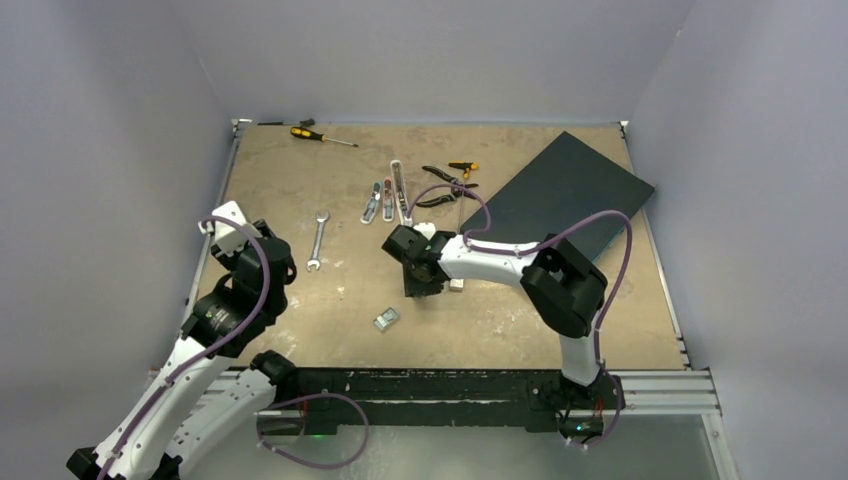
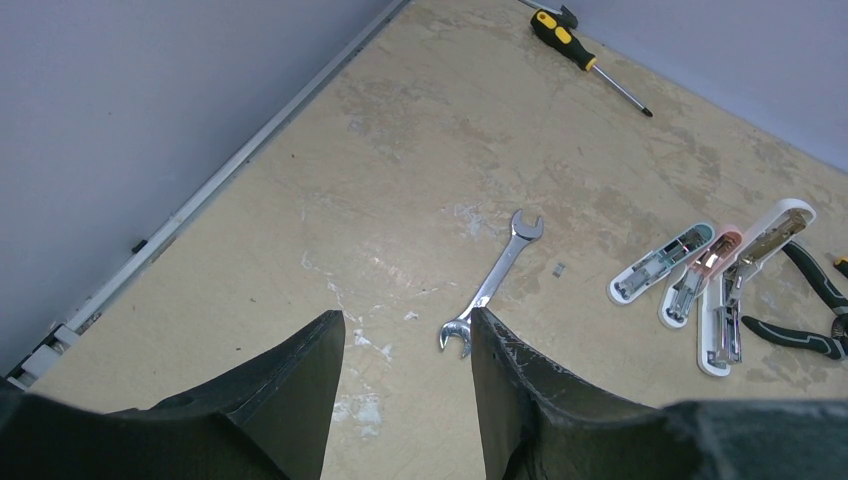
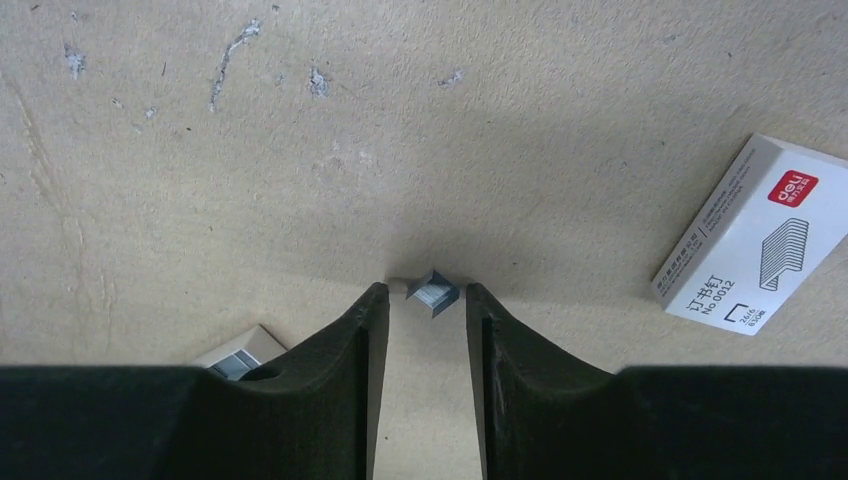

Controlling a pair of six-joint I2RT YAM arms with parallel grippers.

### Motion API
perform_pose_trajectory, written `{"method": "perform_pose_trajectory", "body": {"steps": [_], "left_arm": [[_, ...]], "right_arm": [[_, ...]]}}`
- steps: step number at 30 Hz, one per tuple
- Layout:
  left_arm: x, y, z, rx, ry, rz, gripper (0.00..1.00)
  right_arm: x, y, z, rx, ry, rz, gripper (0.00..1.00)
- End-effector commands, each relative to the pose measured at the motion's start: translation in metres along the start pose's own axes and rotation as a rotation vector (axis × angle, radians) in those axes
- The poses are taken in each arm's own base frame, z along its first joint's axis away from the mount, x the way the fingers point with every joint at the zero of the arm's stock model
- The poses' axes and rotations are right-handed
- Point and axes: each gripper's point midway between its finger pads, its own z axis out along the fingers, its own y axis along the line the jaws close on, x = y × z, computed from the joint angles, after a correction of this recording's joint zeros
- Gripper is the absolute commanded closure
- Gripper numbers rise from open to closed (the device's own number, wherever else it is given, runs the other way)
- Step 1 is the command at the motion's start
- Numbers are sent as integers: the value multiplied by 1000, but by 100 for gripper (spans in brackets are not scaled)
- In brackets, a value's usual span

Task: Unload the staples from the stapler
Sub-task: Pick up the staple from the center of the board.

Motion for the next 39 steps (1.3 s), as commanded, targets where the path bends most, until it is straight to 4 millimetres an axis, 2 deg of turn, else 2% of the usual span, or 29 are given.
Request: {"method": "perform_pose_trajectory", "body": {"steps": [1, 9, 13, 15, 19, 24, 28, 30, 31, 34, 36, 39], "left_arm": [[-6, -3, 0, 12, -17, -11, 52], [-8, -2, -1, 11, -24, -20, 52], [-9, -2, -1, 13, -25, -23, 52], [-8, -2, -1, 17, -24, -25, 52], [-6, -6, 0, 30, -16, -16, 52], [-7, -5, -1, 24, -17, -15, 52], [-11, 2, -3, 10, -36, -36, 52], [-11, 2, -3, 11, -38, -40, 52], [-11, 1, -3, 14, -35, -39, 52], [-10, 0, -3, 19, -30, -35, 52], [-10, 0, -3, 18, -29, -33, 52], [-11, 0, -3, 17, -32, -37, 52]], "right_arm": [[-2, -4, -2, 28, 9, -1, 65], [-5, -10, -3, 66, 2, -32, 77], [-19, -5, -5, 49, -52, -88, 79], [-21, 4, -6, 5, -58, -134, 81], [-23, 19, -5, -104, -82, -287, 82], [-24, 23, -6, -152, -114, -491, 81], [-21, 24, -16, -214, -125, -641, 80], [-17, 26, -22, -253, -126, -721, 77], [-16, 25, -23, -261, -127, -746, 73], [-14, 25, -26, -276, -127, -774, 49], [-14, 30, -30, -298, -131, -749, 40], [-21, 30, -34, -266, -149, -613, 33]]}}
